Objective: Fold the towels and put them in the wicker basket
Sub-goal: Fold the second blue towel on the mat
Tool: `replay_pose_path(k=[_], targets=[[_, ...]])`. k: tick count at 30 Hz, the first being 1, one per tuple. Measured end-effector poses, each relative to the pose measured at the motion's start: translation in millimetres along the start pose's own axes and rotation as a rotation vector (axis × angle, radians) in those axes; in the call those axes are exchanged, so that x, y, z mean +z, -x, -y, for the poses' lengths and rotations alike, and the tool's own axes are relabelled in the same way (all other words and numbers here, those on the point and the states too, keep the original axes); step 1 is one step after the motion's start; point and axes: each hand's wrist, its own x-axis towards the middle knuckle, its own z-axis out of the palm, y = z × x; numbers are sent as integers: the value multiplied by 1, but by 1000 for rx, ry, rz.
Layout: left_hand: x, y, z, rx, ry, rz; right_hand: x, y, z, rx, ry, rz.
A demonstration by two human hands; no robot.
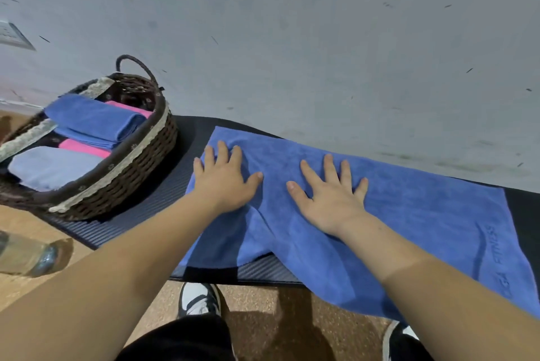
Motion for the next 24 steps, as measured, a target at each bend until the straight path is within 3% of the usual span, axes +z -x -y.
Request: replay_pose_path(k=[6,11,16,18,24], targets=[[-19,0,17,145,105,-18,-9,-2,-17,-71,-70,-16],[-16,66,14,42,16,-71,-18,28,-4,-144,-53,19],[4,103,24,-59,80,154,-1,76,9,-124,16,217],[12,110,25,-67,81,160,6,84,4,-108,14,278],[17,120,65,83,-28,90,17,83,-24,-164,29,255]])
